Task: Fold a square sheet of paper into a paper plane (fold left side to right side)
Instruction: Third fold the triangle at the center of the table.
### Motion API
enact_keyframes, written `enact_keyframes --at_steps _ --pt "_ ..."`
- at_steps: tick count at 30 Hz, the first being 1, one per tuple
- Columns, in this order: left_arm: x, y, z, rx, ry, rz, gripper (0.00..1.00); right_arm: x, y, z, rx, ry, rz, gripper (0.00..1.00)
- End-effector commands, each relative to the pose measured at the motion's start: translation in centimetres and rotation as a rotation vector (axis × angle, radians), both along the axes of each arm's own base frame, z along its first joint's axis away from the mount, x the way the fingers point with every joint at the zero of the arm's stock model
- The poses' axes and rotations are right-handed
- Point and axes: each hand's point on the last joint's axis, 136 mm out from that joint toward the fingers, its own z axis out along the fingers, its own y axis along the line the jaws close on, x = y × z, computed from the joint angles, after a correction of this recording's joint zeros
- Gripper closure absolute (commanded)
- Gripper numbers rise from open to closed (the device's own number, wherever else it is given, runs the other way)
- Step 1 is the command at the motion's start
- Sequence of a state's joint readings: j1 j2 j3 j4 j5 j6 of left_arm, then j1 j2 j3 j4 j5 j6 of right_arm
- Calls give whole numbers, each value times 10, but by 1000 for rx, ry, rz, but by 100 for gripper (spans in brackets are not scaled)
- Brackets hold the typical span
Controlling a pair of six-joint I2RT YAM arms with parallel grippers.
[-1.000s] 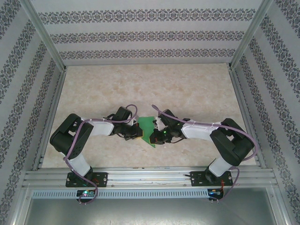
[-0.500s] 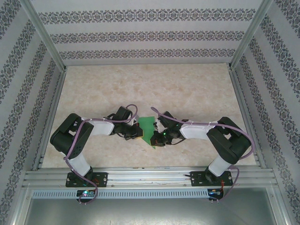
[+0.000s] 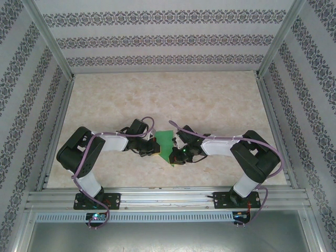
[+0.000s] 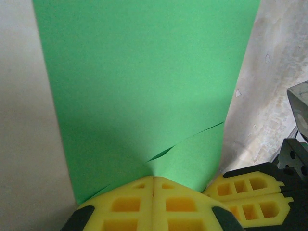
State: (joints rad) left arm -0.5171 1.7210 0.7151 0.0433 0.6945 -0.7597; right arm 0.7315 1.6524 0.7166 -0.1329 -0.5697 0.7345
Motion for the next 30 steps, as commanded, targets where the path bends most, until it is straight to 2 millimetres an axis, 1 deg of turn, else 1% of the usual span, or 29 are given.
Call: enact_keyframes --at_steps 1,7,18,21,24,29,30 --pt "-30 35 -49 217 140 27 95 -22 -17 -20 -94 72 16 93" --pt "-32 36 -52 229 150 27 95 -34 -25 -25 -128 102 35 94" --pt "-33 39 -56 249 166 33 95 -58 -42 -23 -167 141 53 94" --pt "-33 39 -56 250 166 32 95 -61 -45 -19 -162 143 57 94" --pt "-32 39 -55 246 166 38 95 -57 -45 -8 -144 117 55 94" --pt "-32 35 -54 217 164 50 95 -33 -35 27 -17 25 15 94" --pt "-31 34 -54 214 162 51 95 -29 -34 31 0 12 6 94"
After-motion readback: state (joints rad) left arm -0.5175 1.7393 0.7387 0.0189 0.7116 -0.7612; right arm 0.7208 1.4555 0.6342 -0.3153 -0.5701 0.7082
